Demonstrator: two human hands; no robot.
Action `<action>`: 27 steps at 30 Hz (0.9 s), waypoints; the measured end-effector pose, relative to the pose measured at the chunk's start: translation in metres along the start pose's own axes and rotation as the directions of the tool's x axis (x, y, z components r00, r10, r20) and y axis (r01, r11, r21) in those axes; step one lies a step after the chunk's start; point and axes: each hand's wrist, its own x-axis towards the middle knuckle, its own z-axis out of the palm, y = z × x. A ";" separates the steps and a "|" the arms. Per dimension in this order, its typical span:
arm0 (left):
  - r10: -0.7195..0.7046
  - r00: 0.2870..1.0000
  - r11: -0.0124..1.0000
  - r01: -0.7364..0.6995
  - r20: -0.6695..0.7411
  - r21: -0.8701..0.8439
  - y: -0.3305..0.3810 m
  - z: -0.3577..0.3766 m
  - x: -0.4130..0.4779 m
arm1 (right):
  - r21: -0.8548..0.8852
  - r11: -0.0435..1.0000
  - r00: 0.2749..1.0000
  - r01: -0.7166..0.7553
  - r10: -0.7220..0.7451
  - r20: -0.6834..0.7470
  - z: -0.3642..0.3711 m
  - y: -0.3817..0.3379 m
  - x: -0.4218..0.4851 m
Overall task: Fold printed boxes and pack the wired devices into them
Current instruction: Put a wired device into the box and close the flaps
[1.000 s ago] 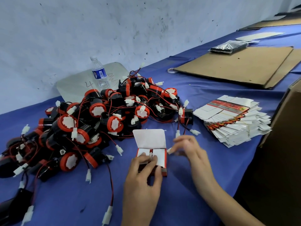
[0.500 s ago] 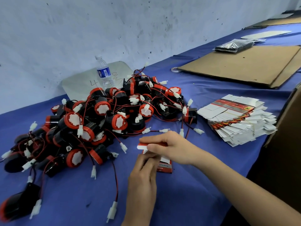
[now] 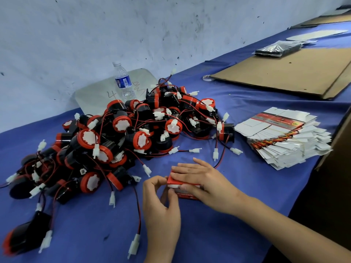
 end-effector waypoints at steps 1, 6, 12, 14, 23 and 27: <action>-0.031 1.000 0.999 0.031 0.000 -0.025 0.000 0.000 0.001 | -0.019 1.000 1.000 0.008 -0.008 0.009 0.000 0.000 0.000; -0.078 0.997 0.994 0.079 0.016 -0.077 -0.001 -0.002 0.003 | -0.102 0.994 0.998 0.046 -0.043 0.040 -0.002 -0.001 0.000; -0.158 0.987 0.974 0.157 0.010 -0.160 -0.002 -0.002 0.006 | -0.145 0.988 0.997 0.054 -0.062 -0.047 0.000 -0.004 0.000; -0.156 0.988 0.974 0.156 0.014 -0.161 -0.002 -0.001 0.006 | -0.165 0.985 0.995 0.057 -0.070 -0.071 0.003 -0.005 -0.002; -0.081 0.997 0.994 0.082 0.019 -0.065 -0.001 0.000 0.005 | -0.261 0.965 0.993 0.040 -0.010 0.117 0.000 -0.002 -0.005; -0.027 1.000 1.000 0.027 0.016 0.008 -0.001 0.001 0.006 | -0.375 0.924 0.973 0.072 0.017 0.229 -0.005 -0.002 -0.006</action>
